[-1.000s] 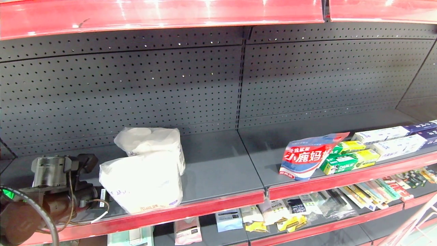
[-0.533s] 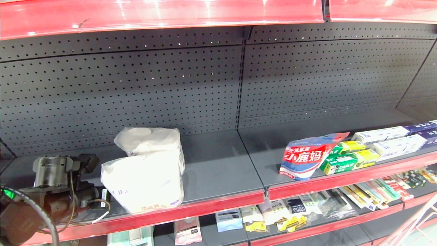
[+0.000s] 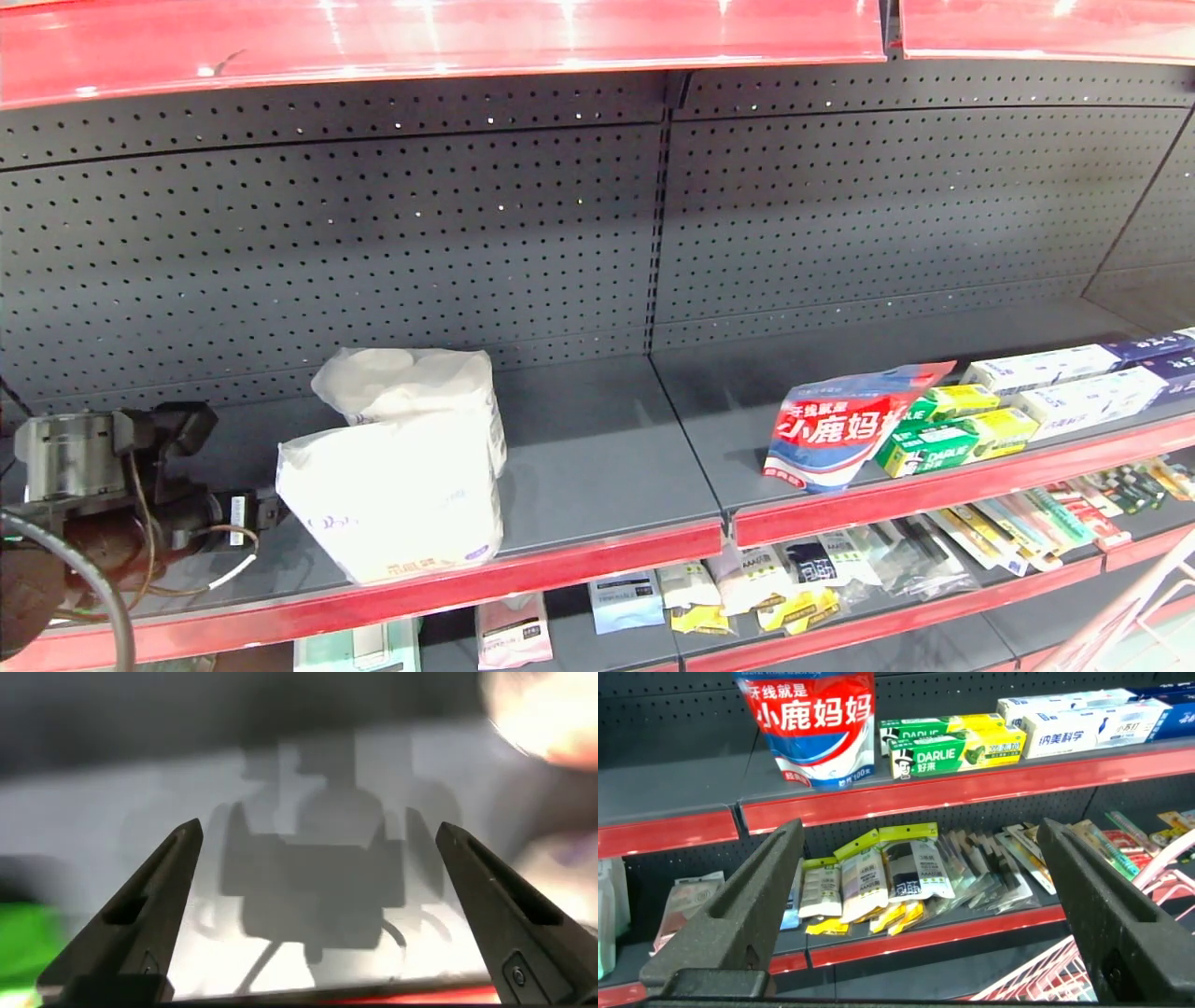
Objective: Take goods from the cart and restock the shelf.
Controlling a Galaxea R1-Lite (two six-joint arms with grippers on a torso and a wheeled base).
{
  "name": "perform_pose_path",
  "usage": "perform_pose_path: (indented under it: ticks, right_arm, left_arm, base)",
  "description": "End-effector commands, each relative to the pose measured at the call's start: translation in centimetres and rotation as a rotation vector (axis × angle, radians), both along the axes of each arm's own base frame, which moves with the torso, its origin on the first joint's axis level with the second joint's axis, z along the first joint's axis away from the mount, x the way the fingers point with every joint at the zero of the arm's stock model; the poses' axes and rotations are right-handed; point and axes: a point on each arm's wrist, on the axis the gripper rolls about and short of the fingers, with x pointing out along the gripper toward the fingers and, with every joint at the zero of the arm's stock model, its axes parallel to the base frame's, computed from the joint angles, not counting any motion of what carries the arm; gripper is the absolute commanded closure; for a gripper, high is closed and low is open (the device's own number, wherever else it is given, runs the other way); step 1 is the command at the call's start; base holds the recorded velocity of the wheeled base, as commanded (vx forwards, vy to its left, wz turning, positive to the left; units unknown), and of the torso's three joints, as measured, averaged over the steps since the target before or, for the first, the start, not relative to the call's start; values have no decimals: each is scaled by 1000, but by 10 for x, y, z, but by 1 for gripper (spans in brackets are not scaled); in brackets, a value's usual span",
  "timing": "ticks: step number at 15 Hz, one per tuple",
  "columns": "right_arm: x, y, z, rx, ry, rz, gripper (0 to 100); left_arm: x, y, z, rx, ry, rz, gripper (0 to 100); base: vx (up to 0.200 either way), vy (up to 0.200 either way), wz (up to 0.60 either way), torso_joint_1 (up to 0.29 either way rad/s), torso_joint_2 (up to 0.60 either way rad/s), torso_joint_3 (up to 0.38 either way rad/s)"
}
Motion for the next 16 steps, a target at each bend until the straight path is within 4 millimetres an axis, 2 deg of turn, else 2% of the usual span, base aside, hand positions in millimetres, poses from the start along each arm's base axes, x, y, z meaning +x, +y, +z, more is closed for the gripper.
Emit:
perform_pose_path:
  ticks: [1, 3, 4, 6, 9, 10, 11, 12, 13, 14, 16]
  right_arm:
    - [0, 0, 0, 0, 1, 0, 0]
    - [0, 0, 0, 0, 0, 0, 0]
    - [0, 0, 0, 0, 1, 0, 0]
    - [0, 0, 0, 0, -2, 0, 0]
    - [0, 0, 0, 0, 1, -1, 0]
    - [0, 0, 0, 0, 0, 0, 0]
    - [0, 0, 0, 0, 1, 0, 0]
    - [0, 0, 0, 0, 1, 0, 0]
    - [0, 0, 0, 0, 1, 0, 0]
    - [0, 0, 0, 0, 1, 0, 0]
    - [0, 0, 0, 0, 0, 0, 0]
  left_arm:
    - [-9, 15, 25, 30, -107, 6, 0]
    - [-27, 16, 49, 34, -206, -63, 0]
    - [-32, 14, 54, 34, -227, -75, 0]
    - [-82, -3, 76, 51, -308, -95, 0]
    - [-163, -32, 94, 27, -437, -233, 0]
    - [-179, -37, 94, 29, -467, -254, 0]
    - [-207, -45, 90, 46, -527, -271, 0]
    - [-230, -51, 78, 52, -559, -282, 0]
    - [-241, -54, 72, 51, -574, -287, 0]
    - [-265, -61, 56, 53, -617, -319, 0]
    - [-269, -61, 50, 71, -634, -302, 0]
  base:
    - [0, 0, 0, 0, 0, 0]
    - [0, 0, 0, 0, 0, 0]
    - [0, 0, 0, 0, 0, 0]
    - [0, 0, 0, 0, 0, 0]
    - [0, 0, 0, 0, 0, 0]
    - [0, 0, 0, 0, 0, 0]
    - [0, 0, 0, 0, 0, 0]
    - [0, 0, 0, 0, 0, 0]
    - [0, 0, 0, 0, 0, 0]
    - [0, 0, 0, 0, 0, 0]
    - [0, 0, 0, 0, 0, 0]
